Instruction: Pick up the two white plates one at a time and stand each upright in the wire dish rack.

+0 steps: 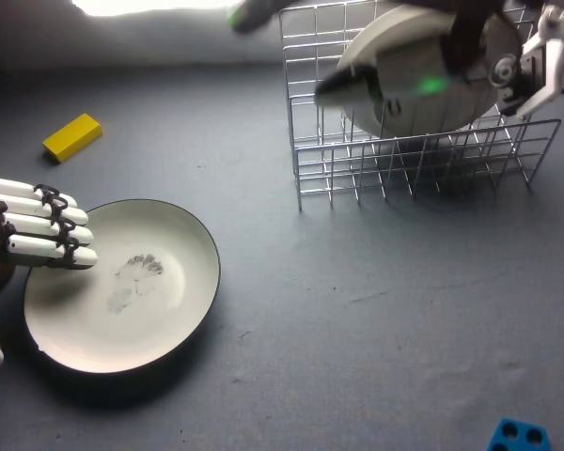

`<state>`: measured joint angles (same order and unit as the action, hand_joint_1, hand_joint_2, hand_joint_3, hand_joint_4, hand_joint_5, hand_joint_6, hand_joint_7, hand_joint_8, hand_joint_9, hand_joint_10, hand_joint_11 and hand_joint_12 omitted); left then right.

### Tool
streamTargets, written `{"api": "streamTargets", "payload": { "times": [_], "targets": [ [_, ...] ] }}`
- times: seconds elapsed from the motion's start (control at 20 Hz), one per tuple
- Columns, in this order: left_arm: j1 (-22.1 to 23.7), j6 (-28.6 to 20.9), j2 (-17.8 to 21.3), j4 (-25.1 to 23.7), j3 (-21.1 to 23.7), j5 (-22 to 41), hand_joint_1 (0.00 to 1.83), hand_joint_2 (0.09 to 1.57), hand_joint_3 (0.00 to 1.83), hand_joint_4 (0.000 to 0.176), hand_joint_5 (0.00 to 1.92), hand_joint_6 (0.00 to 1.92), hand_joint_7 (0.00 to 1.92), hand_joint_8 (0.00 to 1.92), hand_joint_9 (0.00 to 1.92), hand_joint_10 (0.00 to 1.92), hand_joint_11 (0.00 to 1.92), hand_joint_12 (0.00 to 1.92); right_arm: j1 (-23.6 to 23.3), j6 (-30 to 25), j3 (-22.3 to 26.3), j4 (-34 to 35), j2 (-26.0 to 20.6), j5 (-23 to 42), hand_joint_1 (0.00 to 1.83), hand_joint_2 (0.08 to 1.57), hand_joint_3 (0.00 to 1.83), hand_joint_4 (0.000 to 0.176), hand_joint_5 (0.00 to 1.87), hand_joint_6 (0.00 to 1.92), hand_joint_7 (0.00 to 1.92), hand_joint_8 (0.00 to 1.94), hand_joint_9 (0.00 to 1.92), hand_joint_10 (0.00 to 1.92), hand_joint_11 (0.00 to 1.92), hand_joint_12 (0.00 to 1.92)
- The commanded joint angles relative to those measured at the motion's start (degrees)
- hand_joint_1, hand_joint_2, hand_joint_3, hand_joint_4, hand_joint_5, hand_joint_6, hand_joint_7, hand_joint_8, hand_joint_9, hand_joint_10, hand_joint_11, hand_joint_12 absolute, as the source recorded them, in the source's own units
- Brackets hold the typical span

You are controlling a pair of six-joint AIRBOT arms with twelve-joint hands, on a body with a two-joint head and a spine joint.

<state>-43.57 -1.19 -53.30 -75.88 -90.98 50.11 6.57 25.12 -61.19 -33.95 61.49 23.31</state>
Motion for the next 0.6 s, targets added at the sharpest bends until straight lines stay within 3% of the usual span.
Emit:
{"api": "streamTargets", "payload": {
  "times": [0.0,0.15,0.4,0.55],
  "targets": [
    [0.0,-0.5,0.3,2.6,0.0,0.2,0.00,1.03,0.00,0.000,0.06,0.01,0.05,0.01,0.04,0.01,0.01,0.01,-0.2,2.3,0.9,2.9,-0.3,5.2,1.08,1.07,0.00,0.000,0.66,0.01,0.70,0.00,0.67,0.00,0.14,1.31],
    [-1.1,-1.1,0.2,2.6,0.5,-0.5,0.00,1.04,0.00,0.000,0.04,0.00,0.05,0.01,0.04,0.01,0.02,0.01,3.9,17.2,4.7,10.0,-0.2,8.3,1.05,1.07,0.00,0.000,0.63,0.00,0.67,0.00,0.65,0.00,0.11,1.31],
    [-3.7,-1.6,0.0,2.6,1.4,-1.3,0.00,1.05,0.00,0.000,0.10,0.01,0.10,0.01,0.08,0.01,0.05,0.04,9.0,27.3,6.5,11.0,2.0,9.4,0.99,1.08,0.00,0.000,0.54,0.00,0.56,0.00,0.53,0.00,0.01,1.34],
    [-4.2,-1.8,0.1,2.7,1.9,-1.6,0.00,1.04,0.00,0.000,0.07,0.02,0.07,0.02,0.05,0.02,0.03,0.02,11.0,33.1,6.5,14.0,3.8,9.4,1.02,1.04,0.00,0.000,0.50,0.00,0.51,0.00,0.47,0.00,0.00,1.24]
  ]
}}
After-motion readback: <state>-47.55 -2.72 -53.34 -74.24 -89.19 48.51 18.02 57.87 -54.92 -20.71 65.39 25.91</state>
